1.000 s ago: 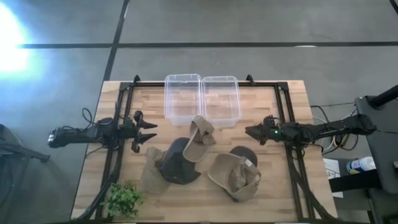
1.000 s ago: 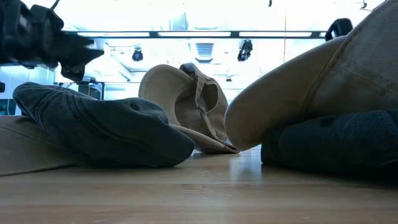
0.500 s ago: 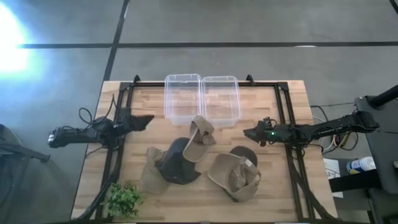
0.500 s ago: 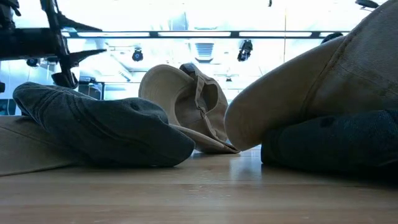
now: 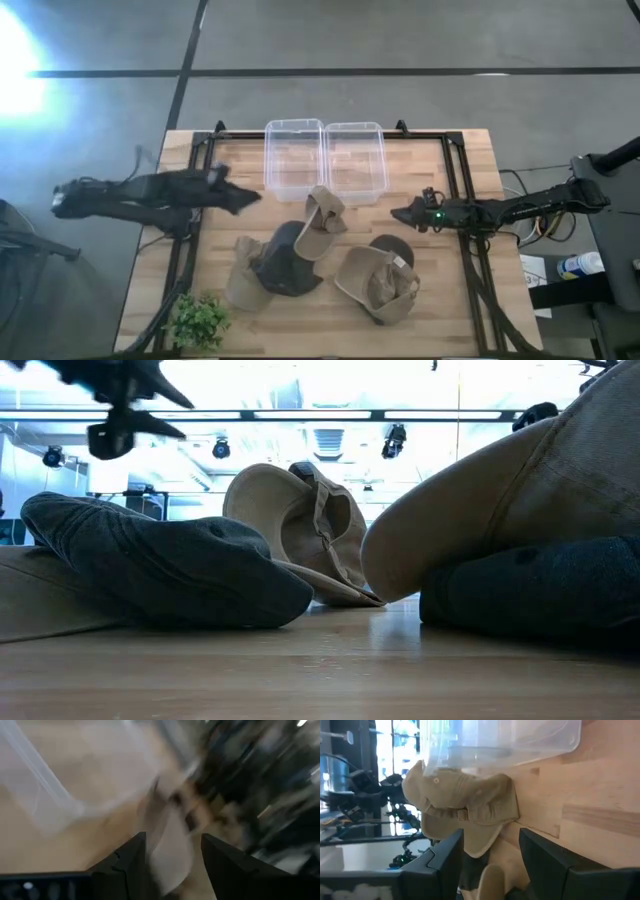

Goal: Pick & Place hat
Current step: Put the middle brown cap into the left transparent bin

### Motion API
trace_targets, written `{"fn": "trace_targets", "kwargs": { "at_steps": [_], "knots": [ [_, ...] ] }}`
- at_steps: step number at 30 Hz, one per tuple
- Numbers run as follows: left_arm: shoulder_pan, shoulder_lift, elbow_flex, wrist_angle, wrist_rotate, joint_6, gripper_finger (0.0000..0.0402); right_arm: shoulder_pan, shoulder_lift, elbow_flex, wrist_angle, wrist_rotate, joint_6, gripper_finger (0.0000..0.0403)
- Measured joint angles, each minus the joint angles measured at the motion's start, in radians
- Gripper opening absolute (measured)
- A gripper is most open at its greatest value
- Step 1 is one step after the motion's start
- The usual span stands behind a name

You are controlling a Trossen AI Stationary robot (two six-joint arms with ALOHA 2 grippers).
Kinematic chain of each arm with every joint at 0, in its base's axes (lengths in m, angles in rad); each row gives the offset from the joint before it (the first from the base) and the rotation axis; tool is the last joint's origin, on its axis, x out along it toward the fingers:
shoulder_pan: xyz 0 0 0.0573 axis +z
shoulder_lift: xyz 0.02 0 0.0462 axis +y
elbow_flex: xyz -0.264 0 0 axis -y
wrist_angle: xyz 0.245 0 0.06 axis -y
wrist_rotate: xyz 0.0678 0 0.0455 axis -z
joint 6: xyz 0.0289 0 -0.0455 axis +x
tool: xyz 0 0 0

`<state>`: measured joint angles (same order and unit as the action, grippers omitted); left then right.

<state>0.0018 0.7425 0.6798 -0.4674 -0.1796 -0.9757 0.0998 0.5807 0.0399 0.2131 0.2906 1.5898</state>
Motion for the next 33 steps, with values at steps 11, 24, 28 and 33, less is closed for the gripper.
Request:
{"fn": "trace_targets", "kwargs": {
  "at_steps": [11, 24, 28, 33],
  "knots": [
    [-0.042, 0.57, 0.319, -0.153, 0.135, 0.058, 0.0183, 0.0, 0.032, 0.0, 0.0, -0.034, -0.038, 0.0187],
    [-0.095, 0.773, 0.589, -0.232, -0.024, 0.119, 0.0174, 0.0, 0.032, 0.0, -0.05, -0.039, -0.072, 0.0187],
    [-0.097, 0.811, 0.604, -0.24, -0.033, 0.111, 0.0174, 0.0, 0.032, 0.0, -0.053, -0.04, -0.072, 0.0187],
    [-0.098, 0.822, 0.616, -0.234, -0.031, 0.11, 0.0174, 0.0, 0.032, 0.0, -0.054, -0.054, -0.076, 0.0187]
  ]
}}
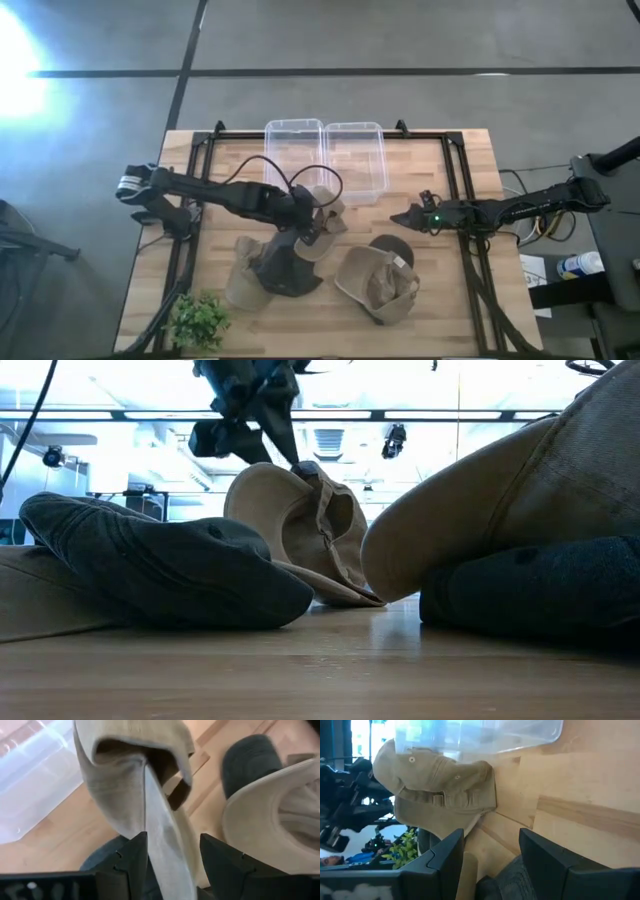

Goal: Pick & Place hat
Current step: Put the middle brown cap into the left transparent bin

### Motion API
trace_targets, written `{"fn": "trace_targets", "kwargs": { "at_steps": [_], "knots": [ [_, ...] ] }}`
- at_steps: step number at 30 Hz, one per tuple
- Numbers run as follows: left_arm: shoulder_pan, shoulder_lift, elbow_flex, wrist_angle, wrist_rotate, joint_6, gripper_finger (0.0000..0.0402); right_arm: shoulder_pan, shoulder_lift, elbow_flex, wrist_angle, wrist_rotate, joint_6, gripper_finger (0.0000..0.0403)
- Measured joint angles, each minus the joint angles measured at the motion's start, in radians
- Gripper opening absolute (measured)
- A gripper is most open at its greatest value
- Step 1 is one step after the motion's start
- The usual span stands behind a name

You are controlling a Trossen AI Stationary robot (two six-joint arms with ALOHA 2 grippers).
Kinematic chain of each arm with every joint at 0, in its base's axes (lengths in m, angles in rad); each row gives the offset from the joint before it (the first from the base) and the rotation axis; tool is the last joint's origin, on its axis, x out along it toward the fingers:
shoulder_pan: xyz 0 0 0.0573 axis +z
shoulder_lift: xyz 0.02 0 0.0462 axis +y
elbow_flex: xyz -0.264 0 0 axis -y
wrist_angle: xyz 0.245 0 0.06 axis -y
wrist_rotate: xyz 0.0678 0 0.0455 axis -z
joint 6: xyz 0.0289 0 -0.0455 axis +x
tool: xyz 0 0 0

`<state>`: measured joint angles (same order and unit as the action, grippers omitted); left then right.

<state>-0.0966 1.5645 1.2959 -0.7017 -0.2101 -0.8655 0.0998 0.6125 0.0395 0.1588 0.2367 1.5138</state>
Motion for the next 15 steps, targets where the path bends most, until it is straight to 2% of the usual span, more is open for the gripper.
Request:
{"fn": "trace_targets", "kwargs": {
  "at_steps": [7, 10, 12, 15],
  "knots": [
    [0.0, 0.06, -0.006, -0.014, 0.002, -0.006, 0.0174, 0.0, 0.0, 0.0, -0.007, -0.005, 0.0, 0.0187],
    [0.003, 0.107, -0.008, -0.035, 0.061, -0.015, 0.017, 0.0, -0.002, 0.0, -0.014, -0.005, 0.0, 0.0187],
    [0.003, 0.123, -0.002, -0.057, 0.088, -0.029, 0.0157, 0.0, -0.002, 0.0, -0.014, -0.005, 0.0, 0.0187],
    [-0.015, 0.135, 0.01, -0.081, 0.088, -0.031, 0.0111, 0.0, -0.002, 0.0, -0.018, -0.005, 0.001, 0.0187]
  ]
}}
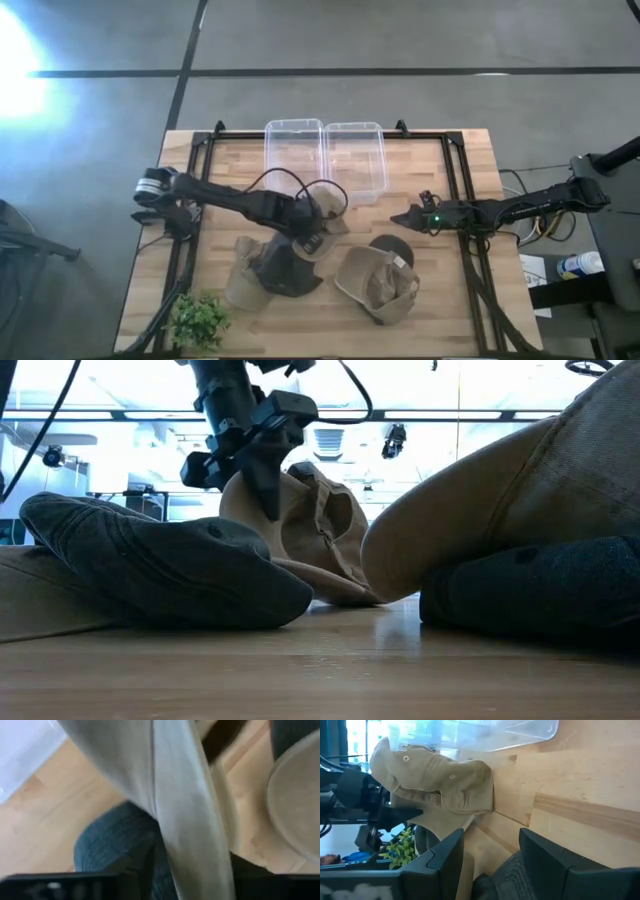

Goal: Pick & Place hat
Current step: Put the middle brown cap into the left transparent bin

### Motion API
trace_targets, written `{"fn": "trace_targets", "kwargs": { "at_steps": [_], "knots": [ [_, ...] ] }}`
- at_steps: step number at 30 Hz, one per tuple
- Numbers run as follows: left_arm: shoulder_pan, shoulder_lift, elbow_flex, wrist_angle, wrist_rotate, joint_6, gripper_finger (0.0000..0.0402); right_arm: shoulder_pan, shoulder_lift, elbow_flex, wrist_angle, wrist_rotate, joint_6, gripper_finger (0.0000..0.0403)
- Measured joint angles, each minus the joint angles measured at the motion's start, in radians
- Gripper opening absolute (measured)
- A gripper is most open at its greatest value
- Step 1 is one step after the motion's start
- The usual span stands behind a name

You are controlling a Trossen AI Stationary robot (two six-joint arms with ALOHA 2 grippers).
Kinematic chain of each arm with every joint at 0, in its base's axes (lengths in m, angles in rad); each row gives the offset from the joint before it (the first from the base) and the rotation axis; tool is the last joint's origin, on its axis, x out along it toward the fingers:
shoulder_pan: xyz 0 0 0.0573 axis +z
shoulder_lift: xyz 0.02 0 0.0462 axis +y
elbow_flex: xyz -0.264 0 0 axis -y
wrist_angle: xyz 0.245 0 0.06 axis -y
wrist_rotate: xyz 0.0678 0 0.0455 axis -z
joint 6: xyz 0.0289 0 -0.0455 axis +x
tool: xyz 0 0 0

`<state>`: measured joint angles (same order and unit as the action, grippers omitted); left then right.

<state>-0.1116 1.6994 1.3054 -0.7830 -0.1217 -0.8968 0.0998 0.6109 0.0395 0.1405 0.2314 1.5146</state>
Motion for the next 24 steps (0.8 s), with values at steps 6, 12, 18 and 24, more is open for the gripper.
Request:
{"fn": "trace_targets", "kwargs": {
  "at_steps": [6, 12, 18, 24],
  "knots": [
    [-0.01, -0.033, 0.024, -0.022, -0.043, 0.005, 0.0014, 0.0, 0.0, 0.0, -0.011, 0.0, 0.0, 0.0187],
    [-0.025, -0.116, 0.163, -0.125, -0.133, 0.007, 0.0007, 0.0, 0.0, 0.0, -0.011, 0.0, -0.004, 0.0187],
    [-0.078, -0.233, 0.373, -0.228, -0.464, 0.084, 0.0007, 0.0, 0.0, 0.0, -0.01, 0.0, -0.007, 0.0187],
    [0.01, -0.3, 0.422, -0.373, -0.712, 0.068, 0.0007, 0.0, 0.0, 0.0, -0.01, 0.003, -0.009, 0.0187]
  ]
}}
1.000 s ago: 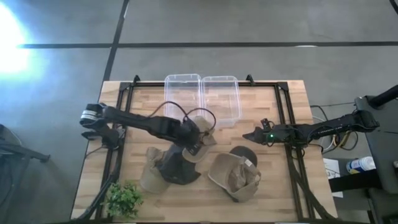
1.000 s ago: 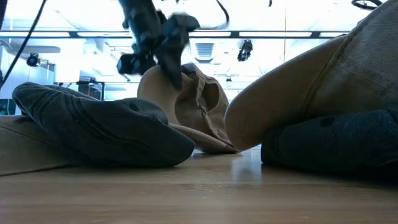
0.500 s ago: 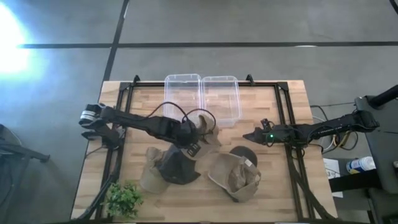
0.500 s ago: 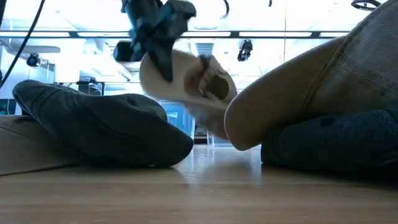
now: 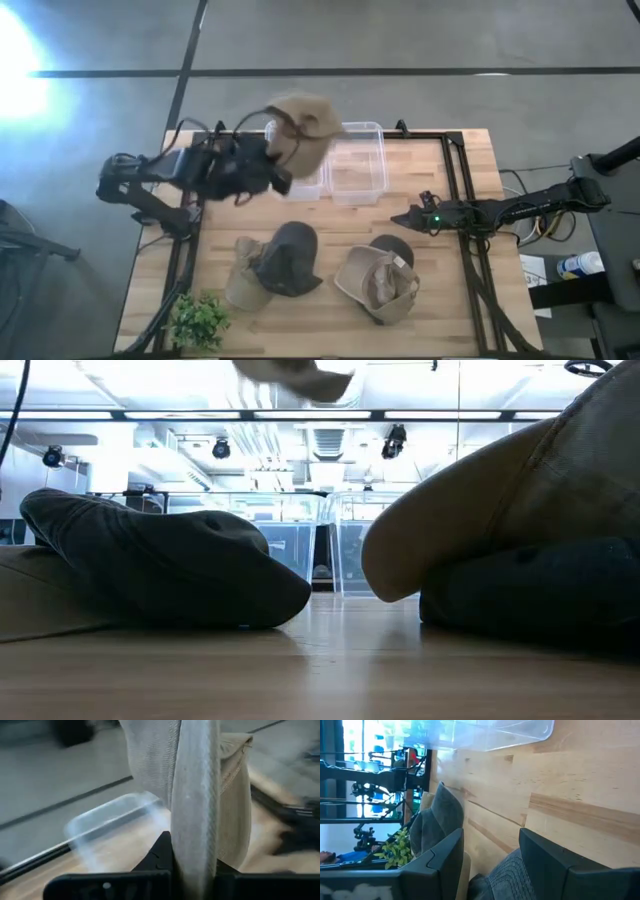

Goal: Pick & Place hat
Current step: Put the middle brown cap into the left transparent bin, then put the right brown cap into the left transparent bin

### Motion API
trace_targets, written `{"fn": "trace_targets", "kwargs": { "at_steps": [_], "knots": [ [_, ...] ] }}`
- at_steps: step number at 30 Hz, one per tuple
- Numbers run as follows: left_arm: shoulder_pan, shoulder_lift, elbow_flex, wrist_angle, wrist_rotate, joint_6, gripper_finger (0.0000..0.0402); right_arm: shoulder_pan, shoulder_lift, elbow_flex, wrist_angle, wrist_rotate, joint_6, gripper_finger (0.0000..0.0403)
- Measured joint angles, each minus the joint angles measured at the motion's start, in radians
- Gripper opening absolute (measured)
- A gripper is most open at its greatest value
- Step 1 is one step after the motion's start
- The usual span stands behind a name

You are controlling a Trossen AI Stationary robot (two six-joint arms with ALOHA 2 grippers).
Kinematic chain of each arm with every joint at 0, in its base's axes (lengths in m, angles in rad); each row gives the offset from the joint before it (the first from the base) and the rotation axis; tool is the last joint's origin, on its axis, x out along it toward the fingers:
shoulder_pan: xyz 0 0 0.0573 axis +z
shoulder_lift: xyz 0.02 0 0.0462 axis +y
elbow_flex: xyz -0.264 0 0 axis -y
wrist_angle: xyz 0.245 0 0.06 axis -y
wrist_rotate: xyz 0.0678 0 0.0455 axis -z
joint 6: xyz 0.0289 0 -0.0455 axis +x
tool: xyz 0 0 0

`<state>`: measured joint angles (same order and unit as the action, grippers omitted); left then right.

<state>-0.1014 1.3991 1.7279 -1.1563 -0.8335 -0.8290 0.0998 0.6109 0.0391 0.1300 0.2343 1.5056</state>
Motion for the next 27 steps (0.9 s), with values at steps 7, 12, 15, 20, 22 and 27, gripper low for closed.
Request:
{"fn": "trace_targets", "kwargs": {
  "at_steps": [7, 12, 15, 20, 22, 27],
  "knots": [
    [0.238, 0.052, -0.087, -0.214, 0.192, -0.049, 0.0012, 0.0, 0.0, 0.0, 0.0, 0.001, 0.009, 0.0187],
    [0.364, 0.125, -0.132, -0.122, 0.291, 0.068, 0.0022, 0.0, 0.0, 0.0, 0.001, 0.001, 0.01, 0.0187],
    [0.394, 0.171, -0.132, -0.053, 0.292, 0.149, 0.0024, 0.0, 0.0, 0.0, 0.001, 0.001, 0.013, 0.0187],
    [0.409, 0.239, -0.132, -0.026, 0.29, 0.254, 0.0033, 0.0, 0.0, 0.0, 0.002, 0.001, 0.013, 0.0187],
    [0.407, 0.253, -0.132, -0.052, 0.293, 0.269, 0.0047, 0.0, 0.0, 0.0, 0.003, 0.001, 0.013, 0.0187],
    [0.39, 0.251, -0.132, -0.114, 0.293, 0.265, 0.0111, 0.0, 0.0, 0.0, 0.011, 0.001, 0.009, 0.0187]
  ]
}}
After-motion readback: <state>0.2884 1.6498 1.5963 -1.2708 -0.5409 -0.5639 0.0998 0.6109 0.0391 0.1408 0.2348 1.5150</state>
